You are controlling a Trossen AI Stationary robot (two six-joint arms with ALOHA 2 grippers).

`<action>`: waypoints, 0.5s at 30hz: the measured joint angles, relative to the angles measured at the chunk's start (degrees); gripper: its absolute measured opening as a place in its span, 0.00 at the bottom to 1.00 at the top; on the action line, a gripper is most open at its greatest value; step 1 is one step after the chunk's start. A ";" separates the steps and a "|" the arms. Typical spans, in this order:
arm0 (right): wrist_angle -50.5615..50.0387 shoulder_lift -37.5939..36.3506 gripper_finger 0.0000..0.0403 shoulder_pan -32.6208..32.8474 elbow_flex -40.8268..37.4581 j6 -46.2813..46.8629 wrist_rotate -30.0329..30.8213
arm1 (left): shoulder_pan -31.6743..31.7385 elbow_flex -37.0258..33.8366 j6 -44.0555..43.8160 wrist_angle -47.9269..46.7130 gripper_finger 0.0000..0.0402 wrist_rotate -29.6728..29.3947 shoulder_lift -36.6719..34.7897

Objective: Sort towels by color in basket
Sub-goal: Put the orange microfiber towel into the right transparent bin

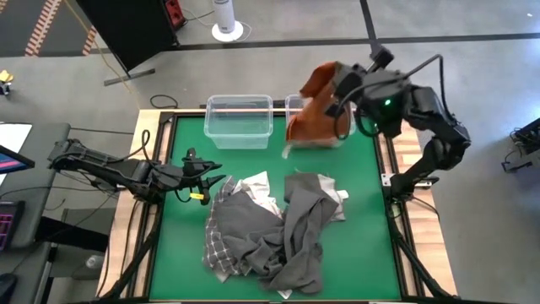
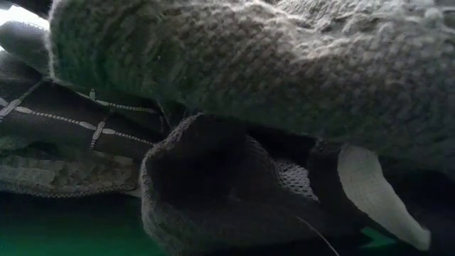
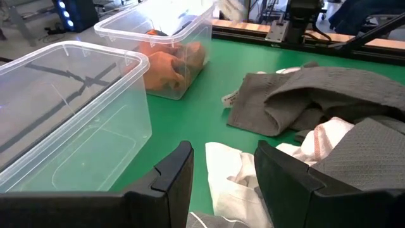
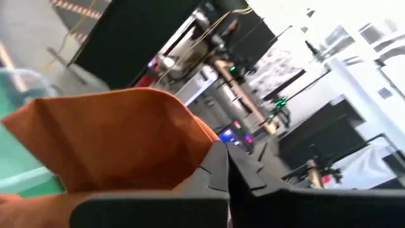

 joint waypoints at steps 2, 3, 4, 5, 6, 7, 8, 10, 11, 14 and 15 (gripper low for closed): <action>0.07 0.00 0.03 -1.03 0.26 -0.74 -1.06 | 0.01 0.00 0.00 0.00 0.40 0.00 0.00; -0.74 0.00 0.03 -1.51 0.26 -0.23 -1.66 | 0.00 0.00 0.00 0.00 0.40 0.00 0.00; -2.06 0.05 0.03 -2.05 0.26 0.66 -2.07 | 0.00 0.00 0.00 0.00 0.40 0.00 0.00; -3.39 0.35 0.03 -2.54 0.26 1.59 -2.76 | 0.00 0.00 0.00 0.00 0.40 0.00 0.00; -4.55 0.59 0.03 -3.19 0.26 2.51 -2.93 | 0.00 0.00 0.00 0.02 0.40 0.00 0.00; -5.97 0.89 0.03 -3.79 0.24 3.22 -2.96 | 0.00 0.00 0.02 0.05 0.40 0.00 0.00; -6.97 1.29 0.03 -4.52 0.24 3.70 -3.04 | 0.00 0.00 0.00 0.15 0.40 0.00 0.00; -8.18 1.57 0.03 -6.53 0.18 4.42 -3.56 | 0.00 0.00 0.00 0.36 0.40 -0.02 0.00; -8.56 2.01 0.03 -7.62 0.18 4.72 -4.28 | 0.00 0.00 0.00 0.31 0.40 -0.02 -0.02; -9.64 2.52 0.03 -11.43 0.24 5.40 -6.38 | 0.00 0.00 0.02 0.33 0.40 -0.02 -0.01; -9.95 3.08 0.03 -12.55 0.24 5.36 -6.62 | 0.01 0.00 0.00 0.36 0.40 -0.02 -0.02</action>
